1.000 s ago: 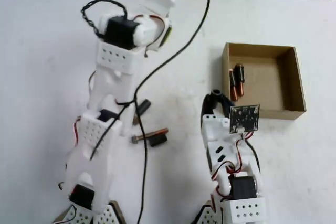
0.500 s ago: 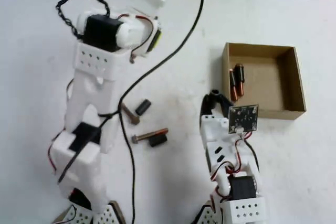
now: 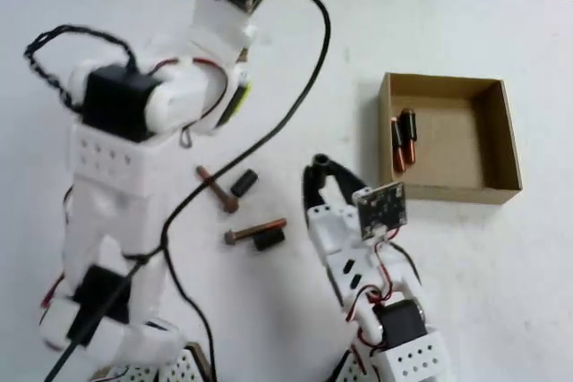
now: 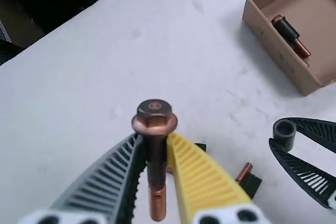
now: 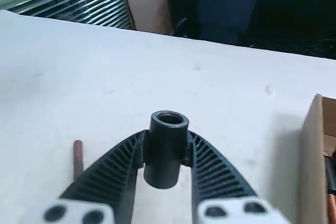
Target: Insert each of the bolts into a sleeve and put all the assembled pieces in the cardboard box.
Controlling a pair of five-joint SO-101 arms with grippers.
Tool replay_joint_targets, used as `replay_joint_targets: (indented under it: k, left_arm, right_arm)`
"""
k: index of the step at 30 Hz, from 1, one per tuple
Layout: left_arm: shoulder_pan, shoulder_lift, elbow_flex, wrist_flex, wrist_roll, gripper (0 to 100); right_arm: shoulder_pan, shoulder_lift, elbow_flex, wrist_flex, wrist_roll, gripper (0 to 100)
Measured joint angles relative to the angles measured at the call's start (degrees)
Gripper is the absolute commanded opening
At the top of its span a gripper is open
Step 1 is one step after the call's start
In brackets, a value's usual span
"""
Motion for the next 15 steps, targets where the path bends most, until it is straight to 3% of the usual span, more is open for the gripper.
replay_joint_targets:
  k: [15]
  left_arm:
    - [-0.35,-22.07,24.35,-1.85,-1.58,2]
  right_arm:
    - [-14.77,0.0,0.0,-7.74,-0.09,1.7]
